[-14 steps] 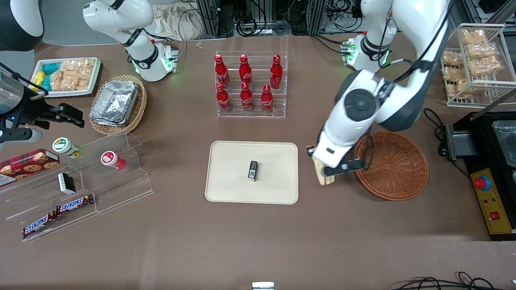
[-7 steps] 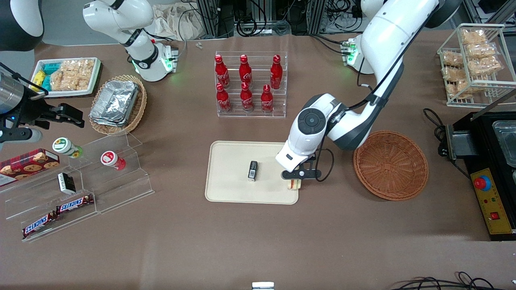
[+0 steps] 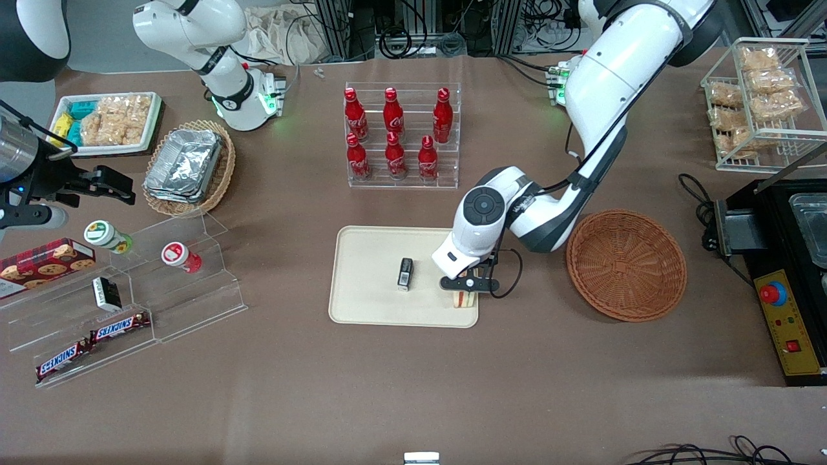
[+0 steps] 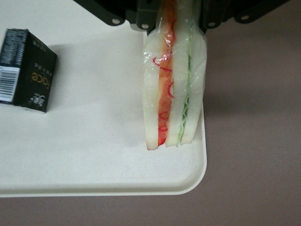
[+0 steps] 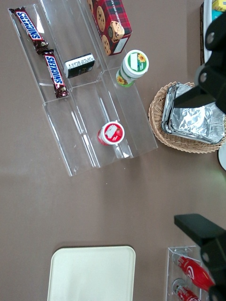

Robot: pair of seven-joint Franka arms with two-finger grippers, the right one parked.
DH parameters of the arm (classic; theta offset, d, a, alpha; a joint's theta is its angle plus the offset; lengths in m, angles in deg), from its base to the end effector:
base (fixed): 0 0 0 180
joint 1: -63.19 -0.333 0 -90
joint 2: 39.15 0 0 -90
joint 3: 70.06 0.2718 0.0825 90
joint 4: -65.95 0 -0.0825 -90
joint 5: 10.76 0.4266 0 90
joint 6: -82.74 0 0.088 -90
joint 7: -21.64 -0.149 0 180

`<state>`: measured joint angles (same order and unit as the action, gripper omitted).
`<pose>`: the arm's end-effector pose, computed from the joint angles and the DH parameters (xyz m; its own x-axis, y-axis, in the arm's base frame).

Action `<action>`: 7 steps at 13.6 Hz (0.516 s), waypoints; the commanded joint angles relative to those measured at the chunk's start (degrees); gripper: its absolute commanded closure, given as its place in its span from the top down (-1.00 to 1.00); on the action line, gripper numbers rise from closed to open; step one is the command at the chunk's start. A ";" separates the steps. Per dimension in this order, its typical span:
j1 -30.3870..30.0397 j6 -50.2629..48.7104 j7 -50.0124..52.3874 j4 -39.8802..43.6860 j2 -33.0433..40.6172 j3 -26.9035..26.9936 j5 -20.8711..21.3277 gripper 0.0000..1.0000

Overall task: Place sandwich from basket to tray
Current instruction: 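Carry the sandwich over the cream tray beside the black box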

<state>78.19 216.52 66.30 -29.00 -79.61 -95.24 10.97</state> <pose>0.5478 -0.4287 0.1282 0.9960 -0.0785 0.0433 -0.0800 -0.9962 0.0352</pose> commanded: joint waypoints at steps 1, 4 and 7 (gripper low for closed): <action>0.73 0.69 1.22 1.96 -0.58 0.31 1.47 1.00; 0.29 0.08 2.96 2.05 4.41 0.31 -0.10 1.00; -2.77 -4.03 4.74 2.31 10.74 0.31 -1.07 1.00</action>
<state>77.63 216.22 69.78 -25.56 -74.35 -95.06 11.02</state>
